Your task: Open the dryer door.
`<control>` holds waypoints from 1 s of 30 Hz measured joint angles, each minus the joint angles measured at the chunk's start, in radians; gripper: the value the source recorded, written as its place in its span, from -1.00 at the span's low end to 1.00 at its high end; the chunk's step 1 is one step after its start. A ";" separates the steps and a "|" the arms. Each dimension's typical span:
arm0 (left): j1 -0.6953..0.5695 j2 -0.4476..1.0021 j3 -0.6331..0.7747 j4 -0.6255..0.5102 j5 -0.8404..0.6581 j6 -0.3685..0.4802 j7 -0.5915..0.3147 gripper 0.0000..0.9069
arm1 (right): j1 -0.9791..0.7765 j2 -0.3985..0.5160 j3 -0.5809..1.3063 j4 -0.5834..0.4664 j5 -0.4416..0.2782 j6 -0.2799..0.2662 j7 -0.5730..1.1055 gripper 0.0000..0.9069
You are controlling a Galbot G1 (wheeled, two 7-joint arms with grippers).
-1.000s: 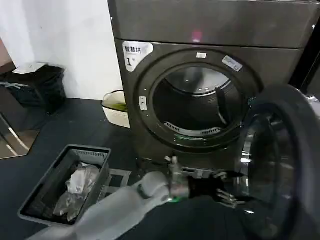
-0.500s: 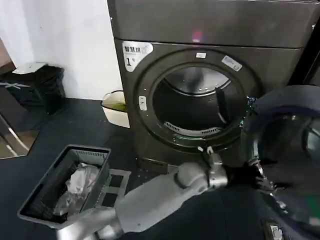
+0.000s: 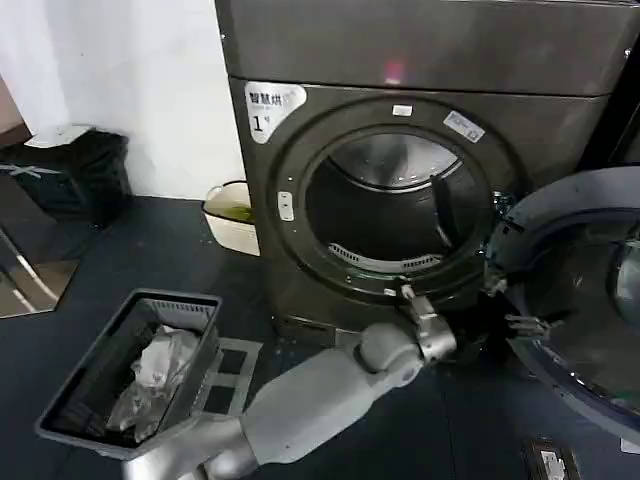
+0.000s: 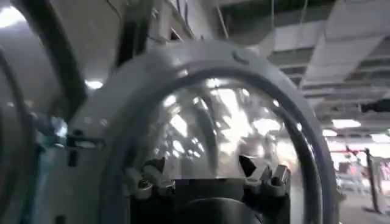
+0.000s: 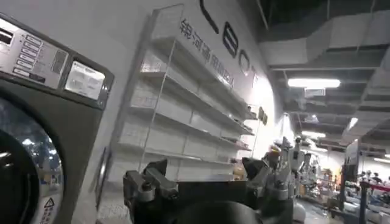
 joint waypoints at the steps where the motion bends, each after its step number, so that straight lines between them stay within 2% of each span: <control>1: 0.000 0.010 0.000 -0.009 0.003 -0.025 -0.012 1.00 | 0.000 -0.001 0.000 -0.001 0.000 0.002 -0.001 1.00; 5: 0.011 0.078 0.008 -0.054 -0.005 -0.112 -0.038 1.00 | 0.013 -0.002 -0.011 -0.004 0.000 0.003 -0.001 1.00; 8: 0.028 0.145 0.002 -0.093 -0.016 -0.131 -0.051 1.00 | 0.018 -0.005 -0.013 -0.004 -0.004 0.005 -0.001 1.00; 10: 0.039 0.198 -0.006 -0.132 -0.041 -0.101 -0.081 1.00 | 0.019 -0.009 -0.010 -0.004 -0.007 0.007 -0.001 1.00; 18: 0.083 0.506 -0.051 -0.359 -0.144 -0.029 -0.050 1.00 | 0.044 -0.012 -0.011 -0.010 -0.052 0.039 -0.002 1.00; 22: 0.100 0.677 -0.054 -0.445 -0.238 0.039 0.027 1.00 | 0.055 -0.018 -0.012 -0.018 -0.087 0.064 -0.001 1.00; 30: 0.099 0.949 -0.056 -0.481 -0.224 0.139 0.085 1.00 | 0.077 -0.029 -0.038 -0.034 -0.078 0.092 -0.020 1.00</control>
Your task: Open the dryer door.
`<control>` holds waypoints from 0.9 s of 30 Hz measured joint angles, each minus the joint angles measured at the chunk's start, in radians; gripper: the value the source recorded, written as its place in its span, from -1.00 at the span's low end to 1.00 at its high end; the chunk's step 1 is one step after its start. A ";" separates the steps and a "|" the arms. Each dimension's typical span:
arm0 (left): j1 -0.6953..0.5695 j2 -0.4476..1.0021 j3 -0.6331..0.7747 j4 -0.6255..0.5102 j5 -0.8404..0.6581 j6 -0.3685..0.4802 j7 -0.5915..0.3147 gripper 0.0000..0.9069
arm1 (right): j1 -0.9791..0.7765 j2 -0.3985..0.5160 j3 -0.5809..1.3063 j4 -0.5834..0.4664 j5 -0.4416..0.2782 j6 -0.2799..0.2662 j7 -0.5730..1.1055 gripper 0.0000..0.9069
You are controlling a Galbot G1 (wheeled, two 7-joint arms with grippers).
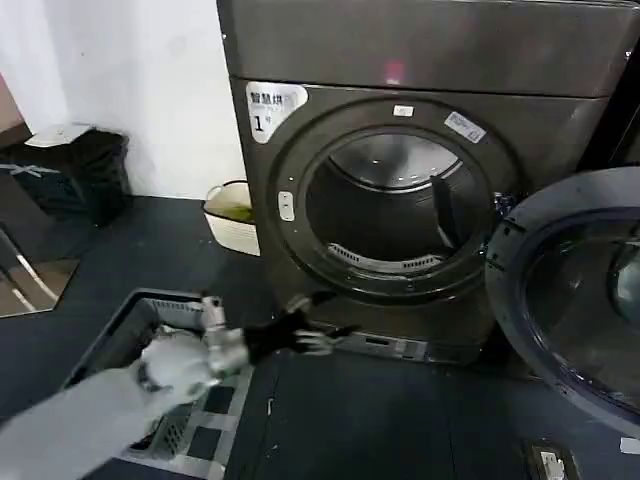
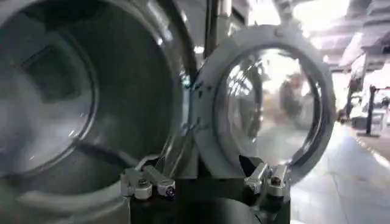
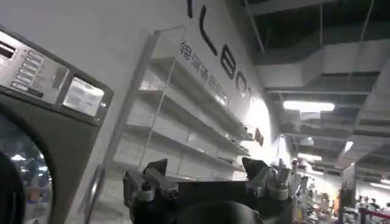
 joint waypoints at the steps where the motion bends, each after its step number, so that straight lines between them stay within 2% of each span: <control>1: -0.001 0.030 0.001 0.000 0.013 0.002 -0.001 1.00 | 0.004 0.000 -0.005 0.001 0.001 0.000 0.000 1.00; 6: 0.011 0.179 -0.012 0.016 0.094 0.064 0.055 1.00 | 0.015 -0.013 -0.013 -0.010 0.003 0.003 -0.004 1.00; 10: 0.064 0.293 -0.063 0.042 0.175 0.101 0.155 1.00 | 0.023 -0.021 -0.012 -0.020 0.003 0.003 -0.003 1.00; 18: 0.154 0.442 -0.131 0.118 0.357 0.134 0.291 1.00 | 0.028 -0.038 -0.024 -0.022 0.028 -0.008 -0.002 1.00; 27: 0.193 0.511 -0.150 0.178 0.559 0.194 0.296 1.00 | 0.038 -0.032 -0.046 -0.012 0.038 -0.010 -0.004 1.00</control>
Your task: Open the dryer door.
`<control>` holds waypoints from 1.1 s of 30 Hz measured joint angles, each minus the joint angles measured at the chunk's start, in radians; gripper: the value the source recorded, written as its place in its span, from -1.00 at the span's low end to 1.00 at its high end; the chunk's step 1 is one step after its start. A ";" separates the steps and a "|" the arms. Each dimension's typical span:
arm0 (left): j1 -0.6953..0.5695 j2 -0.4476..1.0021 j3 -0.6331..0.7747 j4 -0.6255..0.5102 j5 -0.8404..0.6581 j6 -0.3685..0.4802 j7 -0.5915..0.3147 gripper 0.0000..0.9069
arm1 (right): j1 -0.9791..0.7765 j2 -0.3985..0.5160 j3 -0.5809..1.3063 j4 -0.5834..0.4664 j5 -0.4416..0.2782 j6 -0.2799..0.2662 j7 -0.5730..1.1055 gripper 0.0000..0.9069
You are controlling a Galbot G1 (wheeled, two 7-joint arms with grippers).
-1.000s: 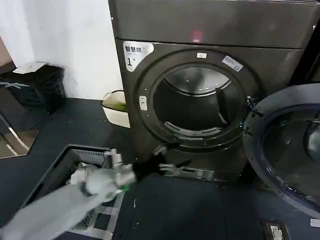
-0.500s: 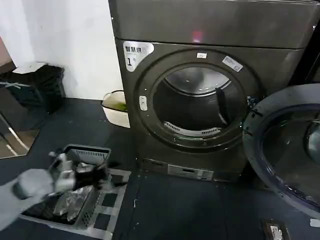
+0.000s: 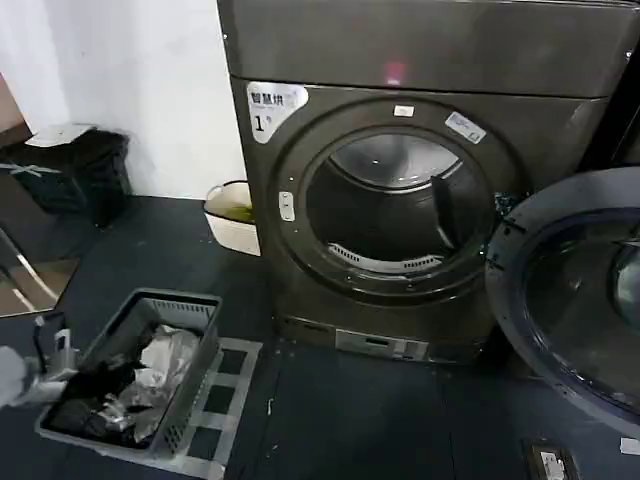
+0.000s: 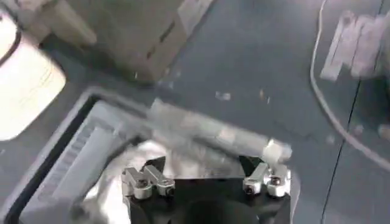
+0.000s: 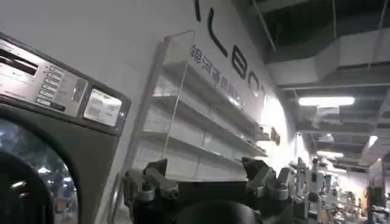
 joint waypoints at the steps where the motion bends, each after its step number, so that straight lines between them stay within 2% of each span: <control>1: 0.000 0.004 -0.002 0.005 0.010 0.007 0.001 1.00 | 0.000 0.002 -0.001 0.003 0.000 0.000 -0.001 1.00; 9: -0.001 -0.006 -0.022 0.059 0.081 0.058 -0.001 1.00 | -0.011 0.000 0.007 0.006 0.001 0.000 -0.002 1.00; 13: -0.001 -0.013 -0.032 0.081 0.127 0.078 0.040 1.00 | -0.013 0.000 0.007 0.011 0.001 0.000 -0.003 1.00; 15: 0.000 -0.013 -0.032 0.082 0.115 0.088 0.021 1.00 | -0.013 0.000 0.006 0.016 0.001 0.000 -0.004 1.00; 24: -0.001 -0.018 -0.031 0.089 0.112 0.094 0.012 1.00 | -0.021 0.001 0.009 0.017 -0.001 0.005 -0.010 1.00; 27: -0.001 -0.019 -0.039 0.091 0.130 0.077 0.040 1.00 | -0.021 0.000 0.008 0.018 -0.002 0.005 -0.010 1.00; 33: -0.001 -0.012 -0.048 0.094 0.141 0.078 0.040 1.00 | -0.026 -0.007 0.010 0.021 0.000 0.004 -0.010 1.00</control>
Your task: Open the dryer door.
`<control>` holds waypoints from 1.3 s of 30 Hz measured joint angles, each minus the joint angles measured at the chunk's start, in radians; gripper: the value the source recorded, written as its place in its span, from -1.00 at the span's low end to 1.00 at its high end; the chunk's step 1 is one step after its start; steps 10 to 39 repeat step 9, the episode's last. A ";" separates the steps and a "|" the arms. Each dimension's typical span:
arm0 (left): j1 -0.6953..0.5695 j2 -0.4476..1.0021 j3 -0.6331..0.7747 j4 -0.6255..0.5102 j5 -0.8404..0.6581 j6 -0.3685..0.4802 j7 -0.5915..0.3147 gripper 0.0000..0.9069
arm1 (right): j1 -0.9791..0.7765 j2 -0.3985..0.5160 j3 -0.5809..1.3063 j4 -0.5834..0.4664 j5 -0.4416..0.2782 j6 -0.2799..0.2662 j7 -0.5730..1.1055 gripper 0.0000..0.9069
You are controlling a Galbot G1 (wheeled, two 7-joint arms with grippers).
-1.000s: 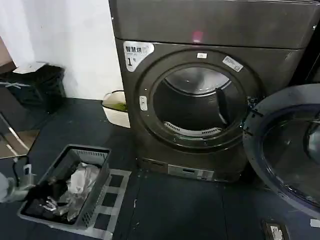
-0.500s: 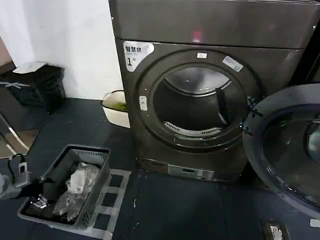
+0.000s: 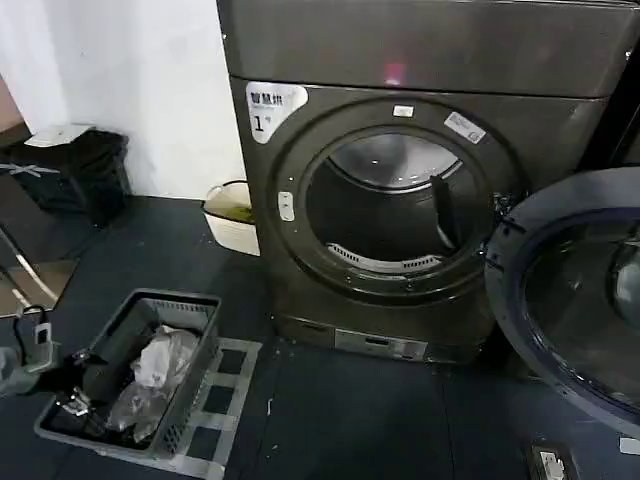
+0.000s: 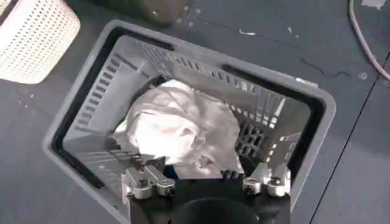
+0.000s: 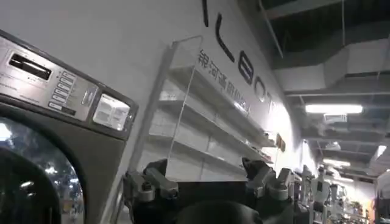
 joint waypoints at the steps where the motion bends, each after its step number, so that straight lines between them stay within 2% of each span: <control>1: 0.000 0.000 -0.001 0.001 0.000 0.000 -0.003 1.00 | 0.000 0.000 0.000 0.001 0.000 0.000 0.000 1.00; 39: -0.001 0.014 -0.013 -0.007 0.001 -0.004 -0.001 1.00 | 0.000 0.001 -0.005 0.005 0.000 -0.012 0.000 1.00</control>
